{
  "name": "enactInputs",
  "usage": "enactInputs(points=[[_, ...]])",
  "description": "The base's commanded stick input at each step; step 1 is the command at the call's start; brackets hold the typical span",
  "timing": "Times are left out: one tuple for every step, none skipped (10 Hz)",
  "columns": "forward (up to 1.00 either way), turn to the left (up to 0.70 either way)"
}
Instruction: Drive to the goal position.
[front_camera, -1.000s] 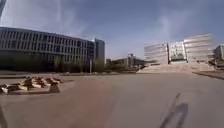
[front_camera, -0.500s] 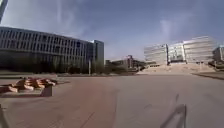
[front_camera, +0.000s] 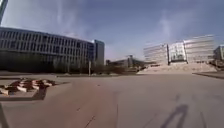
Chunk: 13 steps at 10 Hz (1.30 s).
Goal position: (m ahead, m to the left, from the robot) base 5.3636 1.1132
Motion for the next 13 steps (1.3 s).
enactInputs(points=[[0.7, 0.0], [0.7, 0.0], [0.7, 0.0], [0.7, 0.0], [0.7, 0.0], [0.7, 0.0], [0.7, 0.0], [0.7, 0.0], [0.7, 0.0], [0.7, 0.0], [0.7, 0.0], [0.7, 0.0], [0.7, 0.0]])
